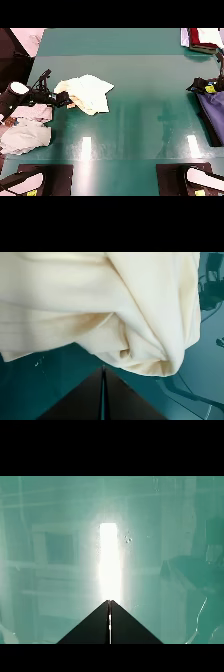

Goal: Fold the shirts.

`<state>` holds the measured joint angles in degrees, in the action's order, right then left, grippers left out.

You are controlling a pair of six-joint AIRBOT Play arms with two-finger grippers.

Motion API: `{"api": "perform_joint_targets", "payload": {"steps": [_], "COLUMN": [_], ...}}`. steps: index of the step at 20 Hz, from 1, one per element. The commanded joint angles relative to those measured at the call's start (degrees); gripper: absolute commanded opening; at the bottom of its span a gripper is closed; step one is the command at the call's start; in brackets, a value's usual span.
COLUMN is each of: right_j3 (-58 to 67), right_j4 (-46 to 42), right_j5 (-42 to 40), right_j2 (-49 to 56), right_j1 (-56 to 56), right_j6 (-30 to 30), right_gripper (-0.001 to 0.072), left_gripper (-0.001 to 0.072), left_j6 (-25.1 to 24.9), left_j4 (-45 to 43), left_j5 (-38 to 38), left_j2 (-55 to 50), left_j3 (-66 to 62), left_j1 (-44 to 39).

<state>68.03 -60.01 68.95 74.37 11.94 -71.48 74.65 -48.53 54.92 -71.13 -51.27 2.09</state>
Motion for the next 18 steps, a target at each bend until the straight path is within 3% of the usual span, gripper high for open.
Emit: {"api": "perform_joint_targets", "payload": {"steps": [1, 14, 18], "right_j3": [0.07, 0.07, 0.07], "right_j4": [0.02, 0.35, 5.07], "right_j5": [-0.02, -0.02, 0.55], "right_j2": [0.02, 0.02, 0.02], "right_j1": [-0.04, -0.07, -0.07], "right_j6": [-0.02, -0.04, -0.04], "right_gripper": [0.0017, 0.0017, 0.0017], "left_gripper": [0.0021, 0.0021, 0.0021], "left_j6": [-0.02, -0.02, 0.37], "left_j4": [-0.02, -0.02, 3.82], "left_j5": [0.00, 0.00, 0.00], "left_j2": [0.02, 0.02, 0.02], "left_j3": [-0.04, -0.04, -0.04], "left_j1": [-0.02, -0.02, -0.02]}}
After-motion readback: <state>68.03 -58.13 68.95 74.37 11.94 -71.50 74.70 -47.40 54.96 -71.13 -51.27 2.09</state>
